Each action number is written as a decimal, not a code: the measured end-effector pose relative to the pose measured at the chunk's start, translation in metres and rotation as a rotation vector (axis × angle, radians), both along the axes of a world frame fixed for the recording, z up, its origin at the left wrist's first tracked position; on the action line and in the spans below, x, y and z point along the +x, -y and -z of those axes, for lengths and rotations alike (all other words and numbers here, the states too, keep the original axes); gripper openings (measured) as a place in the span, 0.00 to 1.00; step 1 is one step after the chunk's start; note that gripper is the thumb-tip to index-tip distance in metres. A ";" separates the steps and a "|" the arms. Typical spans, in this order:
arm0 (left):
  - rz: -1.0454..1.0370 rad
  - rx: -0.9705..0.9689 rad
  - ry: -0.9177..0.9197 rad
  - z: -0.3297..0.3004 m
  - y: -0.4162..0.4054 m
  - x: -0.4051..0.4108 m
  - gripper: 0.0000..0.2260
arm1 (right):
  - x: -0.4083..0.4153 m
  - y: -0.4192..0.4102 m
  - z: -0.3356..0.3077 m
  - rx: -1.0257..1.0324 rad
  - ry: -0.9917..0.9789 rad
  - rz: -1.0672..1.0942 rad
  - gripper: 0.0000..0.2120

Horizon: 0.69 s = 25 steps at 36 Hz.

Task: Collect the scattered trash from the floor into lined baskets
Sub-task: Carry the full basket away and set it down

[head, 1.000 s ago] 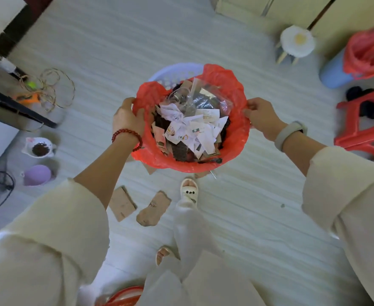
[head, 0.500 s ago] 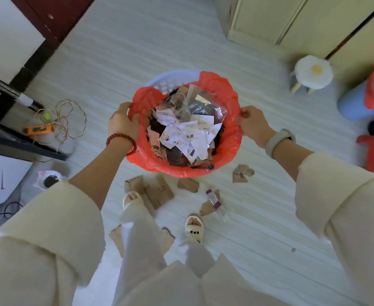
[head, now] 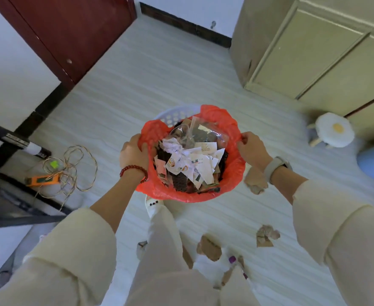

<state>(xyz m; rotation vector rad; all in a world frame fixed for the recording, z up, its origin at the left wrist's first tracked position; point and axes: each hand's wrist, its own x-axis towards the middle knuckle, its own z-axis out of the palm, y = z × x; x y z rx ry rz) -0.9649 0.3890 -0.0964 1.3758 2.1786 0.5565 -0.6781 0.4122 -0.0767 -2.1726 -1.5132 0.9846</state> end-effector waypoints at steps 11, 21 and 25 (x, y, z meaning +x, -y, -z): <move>-0.068 -0.076 0.051 -0.012 -0.170 -0.111 0.17 | -0.127 -0.179 -0.007 0.027 0.076 -0.134 0.15; -0.213 -0.082 0.020 -0.027 -0.292 -0.183 0.16 | -0.205 -0.350 -0.014 0.034 0.081 -0.286 0.16; -0.321 -0.120 -0.012 -0.018 -0.337 -0.206 0.17 | -0.241 -0.423 -0.003 0.018 0.079 -0.413 0.17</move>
